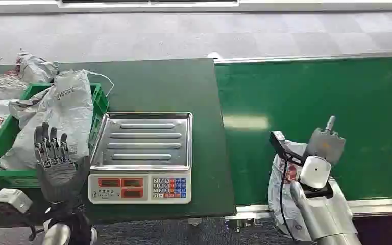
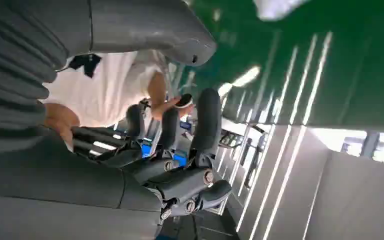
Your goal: Moved the parcel from conveyor to table for the left to box.
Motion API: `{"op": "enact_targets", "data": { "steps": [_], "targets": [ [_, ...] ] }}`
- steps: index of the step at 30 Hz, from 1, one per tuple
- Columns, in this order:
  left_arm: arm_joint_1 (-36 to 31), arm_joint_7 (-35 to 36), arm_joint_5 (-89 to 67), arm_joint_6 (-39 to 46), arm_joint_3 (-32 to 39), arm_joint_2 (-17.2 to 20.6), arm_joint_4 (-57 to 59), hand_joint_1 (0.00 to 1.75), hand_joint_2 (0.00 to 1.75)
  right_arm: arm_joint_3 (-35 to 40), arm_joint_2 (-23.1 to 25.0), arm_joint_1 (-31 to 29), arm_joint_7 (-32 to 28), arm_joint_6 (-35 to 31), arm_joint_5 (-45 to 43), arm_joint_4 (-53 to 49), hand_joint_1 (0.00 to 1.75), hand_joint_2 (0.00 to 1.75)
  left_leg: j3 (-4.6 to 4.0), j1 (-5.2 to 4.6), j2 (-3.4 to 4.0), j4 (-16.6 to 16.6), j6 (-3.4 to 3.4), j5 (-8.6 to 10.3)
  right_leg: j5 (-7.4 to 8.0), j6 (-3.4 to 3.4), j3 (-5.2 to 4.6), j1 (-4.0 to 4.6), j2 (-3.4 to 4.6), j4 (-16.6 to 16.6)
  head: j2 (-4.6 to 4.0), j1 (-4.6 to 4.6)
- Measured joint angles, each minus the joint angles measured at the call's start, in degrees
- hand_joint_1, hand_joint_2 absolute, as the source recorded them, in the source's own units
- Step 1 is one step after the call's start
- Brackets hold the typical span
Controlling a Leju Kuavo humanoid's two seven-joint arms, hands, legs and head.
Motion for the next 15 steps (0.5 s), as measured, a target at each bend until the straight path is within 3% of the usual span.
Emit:
{"op": "enact_targets", "data": {
  "steps": [6,14,15],
  "targets": [
    [-0.9,-0.2,-0.4,0.2,-0.9,0.0,2.3,0.00,1.75,-2.8,-1.7,5.4,0.4,1.5,0.1,1.2,0.00,0.00,-0.17,0.00,0.12,0.0,0.05,-0.05,-0.01,0.01,-0.14,-0.06,0.10,0.0,0.00,0.02],
    [-0.4,-0.1,-0.5,0.3,-0.9,0.0,2.4,0.00,1.75,-5.7,-0.5,5.3,-7.3,3.1,0.0,5.7,0.00,0.00,-0.24,0.04,0.12,0.0,0.04,-0.04,-0.01,0.01,-0.12,-0.05,0.08,0.0,0.00,0.02],
    [-0.1,-0.1,-0.6,0.3,-0.9,-0.1,2.2,0.00,1.75,-5.7,-0.3,5.3,-7.6,3.0,0.1,6.1,0.00,1.75,-0.23,0.05,0.12,0.0,0.03,-0.03,-0.01,0.01,-0.12,-0.04,0.08,0.0,0.00,0.02]
  ]
}}
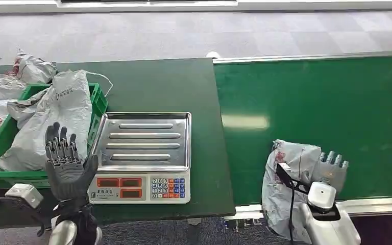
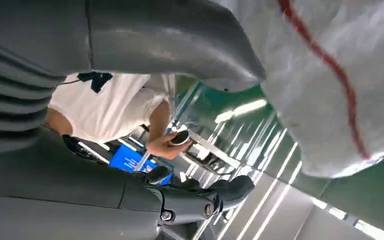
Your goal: Moved the parcel from conveyor to table for the left to box.
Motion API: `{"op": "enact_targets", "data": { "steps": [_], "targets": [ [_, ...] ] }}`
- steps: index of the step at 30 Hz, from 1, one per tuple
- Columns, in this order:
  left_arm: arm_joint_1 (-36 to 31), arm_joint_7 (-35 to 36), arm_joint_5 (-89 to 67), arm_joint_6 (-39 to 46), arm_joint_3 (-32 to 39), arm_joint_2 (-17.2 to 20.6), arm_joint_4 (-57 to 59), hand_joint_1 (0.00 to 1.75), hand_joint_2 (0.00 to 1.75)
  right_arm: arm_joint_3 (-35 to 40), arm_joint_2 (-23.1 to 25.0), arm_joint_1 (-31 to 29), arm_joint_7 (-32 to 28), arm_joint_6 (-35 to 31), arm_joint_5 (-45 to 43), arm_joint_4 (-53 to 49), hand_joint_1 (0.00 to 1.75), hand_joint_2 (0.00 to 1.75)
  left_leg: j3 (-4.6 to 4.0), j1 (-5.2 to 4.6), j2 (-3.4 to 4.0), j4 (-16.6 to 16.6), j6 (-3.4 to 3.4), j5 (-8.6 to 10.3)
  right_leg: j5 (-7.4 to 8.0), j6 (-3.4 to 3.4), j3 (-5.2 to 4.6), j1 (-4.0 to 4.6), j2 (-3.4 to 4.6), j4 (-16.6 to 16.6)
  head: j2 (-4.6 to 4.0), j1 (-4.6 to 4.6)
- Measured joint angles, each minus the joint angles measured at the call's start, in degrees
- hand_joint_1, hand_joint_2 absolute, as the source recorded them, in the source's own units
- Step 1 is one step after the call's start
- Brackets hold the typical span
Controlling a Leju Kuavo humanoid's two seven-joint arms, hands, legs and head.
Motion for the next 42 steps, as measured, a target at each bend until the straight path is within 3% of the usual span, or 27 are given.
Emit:
{"op": "enact_targets", "data": {
  "steps": [6,13,21,23,28,34,35,36,42],
  "targets": [
    [0.6,0.0,-0.3,0.0,0.0,-0.2,-0.3,0.00,1.75,0.0,0.5,-0.4,0.4,-0.4,0.0,1.6,0.00,1.75,0.03,0.01,-0.01,0.0,-0.01,0.01,0.00,0.00,0.00,0.01,0.00,0.0,0.00,0.00],
    [0.8,0.0,-0.3,0.0,0.0,-0.2,-0.3,0.00,1.75,0.0,1.4,-1.4,-5.1,1.9,-1.4,3.7,0.00,1.75,0.04,0.00,-0.02,0.0,-0.01,0.01,0.00,0.00,0.00,0.01,0.00,0.0,0.00,0.00],
    [0.9,0.0,-0.3,0.0,0.0,-0.2,-0.5,0.00,1.75,0.0,2.1,-1.9,-5.9,2.2,-1.7,5.2,0.00,1.75,0.04,0.01,-0.05,0.0,-0.01,0.01,0.00,0.00,0.00,0.01,0.00,0.0,0.00,0.00],
    [0.9,0.0,-0.3,0.0,0.0,-0.2,-0.5,0.00,1.75,0.0,2.2,-2.2,-9.4,3.2,-3.8,5.6,0.00,1.75,0.02,0.01,-0.04,0.0,-0.01,0.01,0.00,0.00,0.01,0.00,-0.02,0.0,0.00,0.00],
    [0.4,0.1,0.3,0.0,0.0,0.6,-0.1,0.00,1.75,2.7,1.9,-2.4,-26.5,8.8,-16.5,6.0,0.00,1.75,0.11,0.03,0.06,0.0,-0.01,0.00,0.00,0.00,0.03,0.01,0.09,0.0,0.00,0.00],
    [-0.6,0.2,1.1,0.0,0.0,1.4,0.3,0.00,1.75,9.5,0.6,-3.4,-30.6,10.2,-22.9,6.1,0.00,1.75,0.15,0.07,0.13,0.0,-0.02,0.01,0.01,-0.02,0.07,0.01,0.16,0.0,0.00,0.00],
    [-0.6,0.2,1.1,0.0,0.0,1.4,0.3,0.00,1.75,10.7,0.4,-3.7,-30.7,10.2,-23.5,6.2,0.30,1.75,0.21,0.07,0.13,0.0,-0.03,0.01,0.02,-0.02,0.07,0.01,0.16,0.0,0.00,0.00],
    [-0.6,0.2,1.1,0.0,0.0,1.5,0.3,0.00,1.75,11.6,0.2,-4.0,-30.8,10.2,-23.9,6.3,1.75,1.75,0.21,0.07,0.13,0.0,-0.03,0.01,0.02,-0.02,0.07,0.01,0.16,0.0,0.00,0.00],
    [-0.9,0.2,1.3,0.0,-0.2,1.5,0.4,0.00,1.75,15.9,-0.3,-5.8,-31.8,9.7,-25.7,7.8,1.75,1.75,0.22,0.09,0.14,0.0,-0.04,0.02,0.02,-0.03,0.08,0.02,0.17,0.0,0.00,0.00]
  ]
}}
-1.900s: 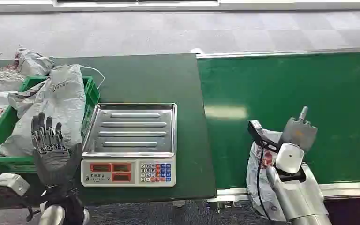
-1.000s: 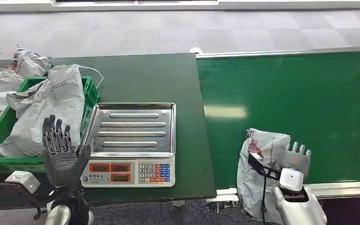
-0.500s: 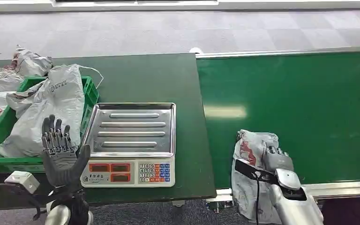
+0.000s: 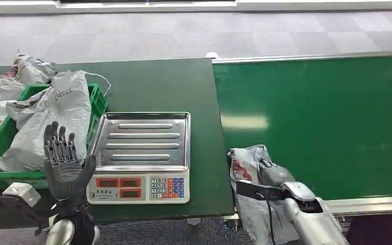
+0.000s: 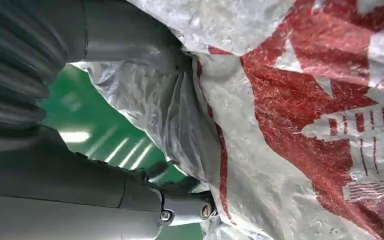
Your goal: Moved the parcel from conveyor to table for the left to box.
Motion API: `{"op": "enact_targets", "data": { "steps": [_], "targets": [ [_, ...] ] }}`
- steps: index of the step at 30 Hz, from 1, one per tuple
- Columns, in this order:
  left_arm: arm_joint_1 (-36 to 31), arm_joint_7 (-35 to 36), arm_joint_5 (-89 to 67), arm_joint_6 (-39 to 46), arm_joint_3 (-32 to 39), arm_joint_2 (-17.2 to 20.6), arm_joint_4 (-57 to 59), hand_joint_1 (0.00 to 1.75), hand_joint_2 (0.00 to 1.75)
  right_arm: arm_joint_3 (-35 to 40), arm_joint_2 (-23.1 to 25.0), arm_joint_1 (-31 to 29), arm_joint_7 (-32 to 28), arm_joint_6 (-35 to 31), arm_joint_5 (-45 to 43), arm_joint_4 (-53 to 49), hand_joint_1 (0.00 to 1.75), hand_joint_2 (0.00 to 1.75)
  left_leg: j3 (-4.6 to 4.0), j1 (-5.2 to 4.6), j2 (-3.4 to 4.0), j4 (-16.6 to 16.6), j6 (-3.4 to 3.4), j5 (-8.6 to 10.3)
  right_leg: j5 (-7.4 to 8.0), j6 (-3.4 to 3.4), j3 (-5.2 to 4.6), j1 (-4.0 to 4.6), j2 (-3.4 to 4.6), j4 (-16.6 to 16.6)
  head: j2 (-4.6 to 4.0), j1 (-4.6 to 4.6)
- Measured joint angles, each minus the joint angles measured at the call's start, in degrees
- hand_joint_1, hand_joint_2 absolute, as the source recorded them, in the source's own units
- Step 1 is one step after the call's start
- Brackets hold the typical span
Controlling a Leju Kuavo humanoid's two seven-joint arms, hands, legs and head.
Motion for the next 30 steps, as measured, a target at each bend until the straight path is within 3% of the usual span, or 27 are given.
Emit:
{"op": "enact_targets", "data": {
  "steps": [25,30],
  "targets": [
    [-0.5,0.7,-0.5,0.2,0.0,0.0,0.1,0.00,1.75,6.6,-0.3,-3.8,-0.9,-2.1,-4.8,3.2,1.75,1.75,0.00,-0.03,-0.05,0.0,0.00,0.00,0.00,0.00,0.03,0.00,-0.02,0.0,0.00,0.00],
    [0.1,0.6,-0.5,0.3,0.0,0.0,-0.4,0.00,1.75,7.0,-0.4,-3.9,-0.3,-7.5,-4.4,3.0,1.75,1.75,-0.07,-0.02,-0.05,0.0,0.00,0.00,0.00,0.00,0.01,-0.01,-0.06,0.0,0.00,-0.02]
  ]
}}
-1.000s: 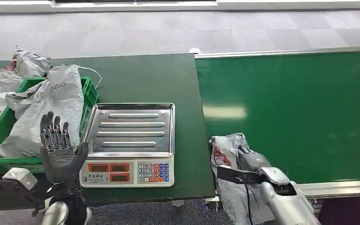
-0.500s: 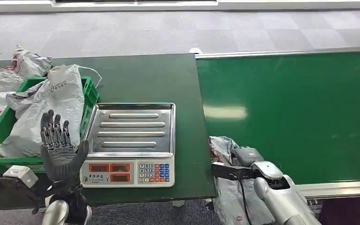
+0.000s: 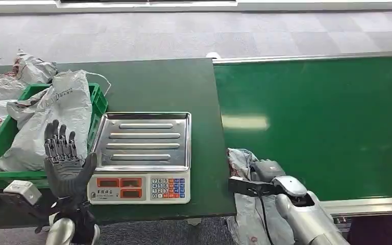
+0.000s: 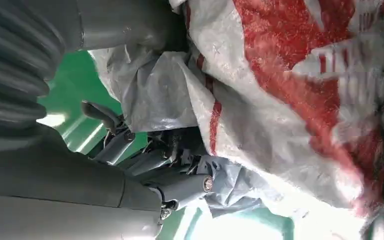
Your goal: Moved the parcel from conveyor to table for the left to box.
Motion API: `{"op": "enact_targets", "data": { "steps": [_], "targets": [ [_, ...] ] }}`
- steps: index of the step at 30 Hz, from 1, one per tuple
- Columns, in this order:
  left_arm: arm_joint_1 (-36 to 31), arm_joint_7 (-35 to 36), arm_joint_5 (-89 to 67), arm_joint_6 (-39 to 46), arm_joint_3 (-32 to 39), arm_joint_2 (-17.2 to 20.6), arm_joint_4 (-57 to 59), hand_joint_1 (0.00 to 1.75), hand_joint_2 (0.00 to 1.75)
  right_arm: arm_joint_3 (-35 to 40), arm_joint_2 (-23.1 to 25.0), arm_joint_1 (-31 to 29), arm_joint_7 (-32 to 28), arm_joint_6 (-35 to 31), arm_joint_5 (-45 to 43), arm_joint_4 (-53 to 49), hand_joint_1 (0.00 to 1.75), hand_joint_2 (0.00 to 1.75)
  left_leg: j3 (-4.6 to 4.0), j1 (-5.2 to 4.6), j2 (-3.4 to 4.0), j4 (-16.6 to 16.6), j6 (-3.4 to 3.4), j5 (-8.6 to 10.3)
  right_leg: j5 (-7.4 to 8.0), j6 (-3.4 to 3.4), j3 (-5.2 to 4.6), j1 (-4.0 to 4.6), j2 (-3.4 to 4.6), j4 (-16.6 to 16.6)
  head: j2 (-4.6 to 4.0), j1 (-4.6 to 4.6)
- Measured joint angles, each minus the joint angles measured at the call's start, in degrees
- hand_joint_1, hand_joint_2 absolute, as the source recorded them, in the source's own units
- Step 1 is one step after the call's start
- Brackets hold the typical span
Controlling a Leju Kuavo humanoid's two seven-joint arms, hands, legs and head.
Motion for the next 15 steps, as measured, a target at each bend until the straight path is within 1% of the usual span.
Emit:
{"op": "enact_targets", "data": {
  "steps": [7,8,9,11,12,13,15],
  "targets": [
    [0.7,0.0,0.0,0.1,0.0,0.0,-0.7,0.00,1.75,0.1,0.0,-0.3,0.5,-1.0,0.4,-0.5,1.75,1.75,0.00,0.01,-0.02,0.0,0.00,0.00,0.00,0.00,0.01,0.00,-0.01,0.0,0.00,0.00],
    [0.8,-0.1,0.0,0.2,0.0,0.0,-0.8,0.00,1.75,0.1,0.0,-0.3,1.0,-3.1,1.2,-0.8,1.75,1.75,-0.13,0.01,-0.02,0.0,0.00,0.00,0.00,0.00,0.02,-0.02,-0.04,0.0,0.00,0.02],
    [1.2,-0.2,0.0,0.4,0.0,-0.1,-1.1,0.00,1.75,0.1,0.1,-0.3,2.2,-6.4,2.5,-1.4,1.75,1.75,-0.48,0.01,-0.02,0.0,0.00,0.00,0.00,0.00,0.01,-0.07,-0.03,0.0,0.00,0.02],
    [2.3,-0.6,0.0,0.7,0.2,-0.3,-2.1,0.00,1.75,0.0,0.6,-0.9,6.5,-14.4,6.8,-4.1,1.75,1.75,-0.49,0.01,0.07,0.0,0.00,-0.01,0.00,0.00,-0.07,-0.07,0.07,0.0,0.00,0.02],
    [2.9,-0.8,-0.2,0.7,0.3,-0.5,-2.6,0.00,1.75,-0.4,0.8,-1.4,9.1,-17.0,9.6,-6.1,1.75,1.75,-0.40,0.01,0.11,0.0,0.00,0.00,0.00,0.00,-0.12,-0.06,0.09,0.0,0.00,0.02],
    [3.4,-1.0,-0.4,0.6,0.3,-0.8,-3.1,0.00,1.75,-1.3,1.2,-1.9,11.5,-18.7,13.1,-9.1,1.75,1.75,-0.08,0.01,0.12,0.0,-0.01,0.01,0.01,-0.01,-0.16,-0.05,0.09,0.0,0.00,0.00],
    [4.2,-1.2,-0.9,0.0,0.3,-1.3,-3.5,0.00,1.75,-3.9,2.1,-2.1,14.4,-20.2,18.6,-14.9,1.75,1.75,-0.08,0.01,-0.08,0.0,-0.03,0.03,0.01,-0.02,-0.14,-0.01,-0.02,0.0,0.00,0.00]
  ]
}}
